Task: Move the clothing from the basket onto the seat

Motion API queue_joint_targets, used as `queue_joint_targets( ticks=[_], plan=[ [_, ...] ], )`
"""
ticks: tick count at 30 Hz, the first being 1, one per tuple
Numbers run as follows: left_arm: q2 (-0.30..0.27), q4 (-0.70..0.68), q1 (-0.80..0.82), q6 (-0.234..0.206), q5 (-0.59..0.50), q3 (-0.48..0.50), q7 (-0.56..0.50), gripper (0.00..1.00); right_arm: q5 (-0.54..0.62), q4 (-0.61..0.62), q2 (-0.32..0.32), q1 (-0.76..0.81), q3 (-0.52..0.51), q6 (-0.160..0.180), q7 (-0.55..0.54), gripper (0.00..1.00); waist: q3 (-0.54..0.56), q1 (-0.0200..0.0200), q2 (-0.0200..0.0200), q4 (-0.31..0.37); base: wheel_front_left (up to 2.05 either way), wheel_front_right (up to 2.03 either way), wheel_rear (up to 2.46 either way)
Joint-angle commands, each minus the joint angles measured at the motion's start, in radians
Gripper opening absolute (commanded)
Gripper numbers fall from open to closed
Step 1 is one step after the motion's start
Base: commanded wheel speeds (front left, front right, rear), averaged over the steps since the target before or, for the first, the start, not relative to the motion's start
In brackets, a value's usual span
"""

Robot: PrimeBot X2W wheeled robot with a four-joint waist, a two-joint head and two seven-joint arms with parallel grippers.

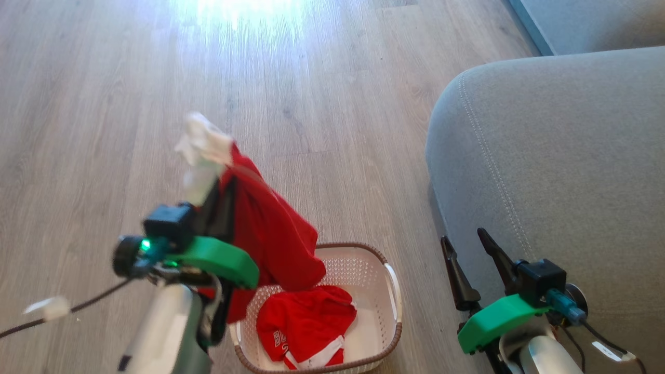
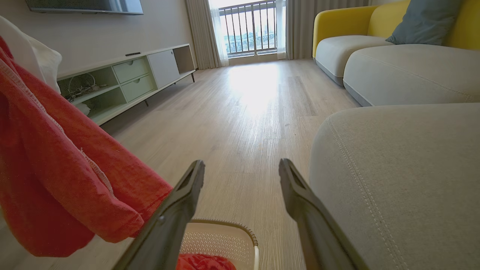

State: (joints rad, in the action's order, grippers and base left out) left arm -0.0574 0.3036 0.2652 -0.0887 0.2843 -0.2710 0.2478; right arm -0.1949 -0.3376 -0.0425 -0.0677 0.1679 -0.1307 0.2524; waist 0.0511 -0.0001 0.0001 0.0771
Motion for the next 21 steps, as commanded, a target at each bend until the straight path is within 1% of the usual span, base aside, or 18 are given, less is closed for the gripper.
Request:
queue_joint_targets(
  ticks=[1, 2, 8, 11, 14, 21],
  plan=[
    [-0.001, -0.110, 0.051, 0.009, -0.007, 0.075, 0.014, 0.00, -0.005, 0.036, -0.008, -0.013, 0.023, 0.000, 0.009, 1.00, 0.002, 0.0001, -0.0001, 0.001, 0.00, 0.00, 0.00],
    [-0.001, -0.110, 0.051, 0.009, -0.007, 0.075, 0.014, 0.00, -0.005, 0.036, -0.008, -0.013, 0.023, 0.000, 0.009, 1.00, 0.002, 0.0001, -0.0001, 0.001, 0.00, 0.00, 0.00],
    [0.006, -0.289, 0.078, 0.029, -0.004, 0.136, 0.014, 0.00, 0.002, 0.065, -0.008, -0.001, 0.030, 0.000, 0.009, 1.00, -0.006, 0.0001, -0.0001, -0.002, 0.00, 0.00, 0.00],
    [0.007, -0.366, 0.098, 0.020, 0.028, 0.135, 0.014, 0.00, 0.003, 0.074, -0.008, 0.005, 0.034, 0.000, 0.009, 1.00, -0.009, 0.0001, -0.0001, -0.003, 0.00, 0.00, 0.00],
    [0.007, -0.413, 0.107, 0.011, 0.047, 0.111, 0.014, 0.00, 0.000, 0.083, -0.008, 0.007, 0.038, 0.000, 0.009, 1.00, -0.011, 0.0001, -0.0001, -0.004, 0.00, 0.00, 0.00],
    [0.007, -0.416, 0.097, 0.011, 0.081, 0.002, 0.014, 0.00, -0.008, 0.102, -0.008, 0.008, 0.051, 0.000, 0.009, 1.00, -0.017, 0.0001, -0.0001, -0.005, 0.00, 0.00, 0.00]
  ],
)
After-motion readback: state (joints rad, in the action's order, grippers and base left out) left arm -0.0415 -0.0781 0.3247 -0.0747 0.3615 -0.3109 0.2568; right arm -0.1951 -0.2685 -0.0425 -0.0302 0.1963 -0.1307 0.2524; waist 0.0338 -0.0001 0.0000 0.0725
